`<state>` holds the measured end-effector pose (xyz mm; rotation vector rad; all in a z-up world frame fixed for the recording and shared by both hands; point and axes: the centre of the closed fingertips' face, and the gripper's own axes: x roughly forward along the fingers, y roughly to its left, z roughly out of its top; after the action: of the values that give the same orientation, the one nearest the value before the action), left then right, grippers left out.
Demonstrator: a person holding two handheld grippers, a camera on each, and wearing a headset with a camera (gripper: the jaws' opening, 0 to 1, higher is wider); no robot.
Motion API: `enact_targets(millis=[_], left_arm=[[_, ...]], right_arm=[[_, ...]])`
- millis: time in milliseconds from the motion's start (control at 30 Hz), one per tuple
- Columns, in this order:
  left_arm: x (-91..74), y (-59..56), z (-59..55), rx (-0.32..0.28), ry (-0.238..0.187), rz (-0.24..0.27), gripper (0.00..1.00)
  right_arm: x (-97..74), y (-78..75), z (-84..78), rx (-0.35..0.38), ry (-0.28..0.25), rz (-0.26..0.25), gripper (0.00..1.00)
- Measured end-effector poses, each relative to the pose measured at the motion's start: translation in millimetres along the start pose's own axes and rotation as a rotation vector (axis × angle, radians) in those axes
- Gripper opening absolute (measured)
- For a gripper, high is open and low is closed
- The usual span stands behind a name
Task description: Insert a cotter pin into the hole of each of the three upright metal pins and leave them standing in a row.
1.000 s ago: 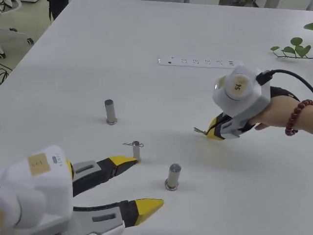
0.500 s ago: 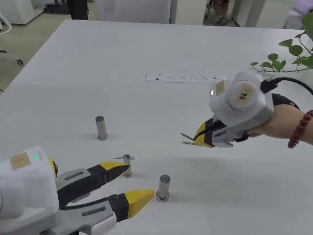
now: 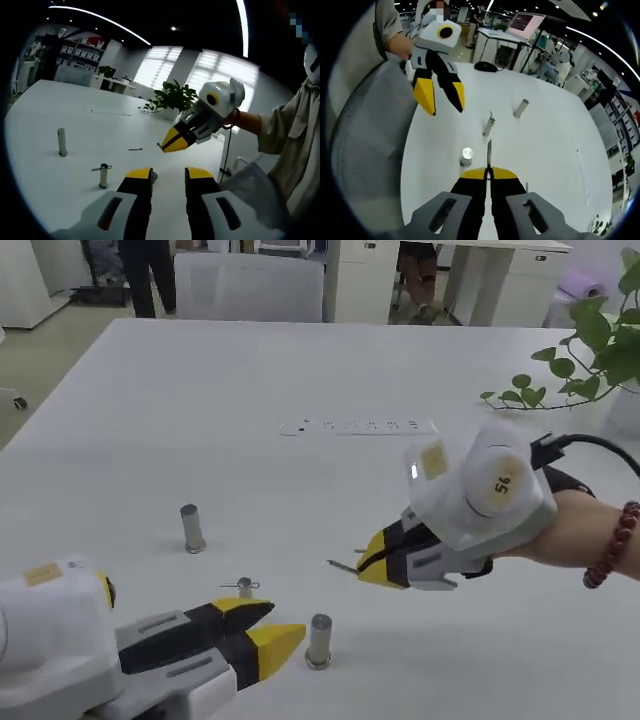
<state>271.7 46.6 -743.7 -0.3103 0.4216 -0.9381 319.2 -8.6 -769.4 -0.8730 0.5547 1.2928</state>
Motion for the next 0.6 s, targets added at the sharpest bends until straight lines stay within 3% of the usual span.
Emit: enact_targets(millis=[600], left_arm=[[10.4,-2.8,-3.0,-0.185,0.010,-0.007,0.13]], right_arm=[[4.5,36.6,24.2,-0.056,-0.067,0.048,0.03]])
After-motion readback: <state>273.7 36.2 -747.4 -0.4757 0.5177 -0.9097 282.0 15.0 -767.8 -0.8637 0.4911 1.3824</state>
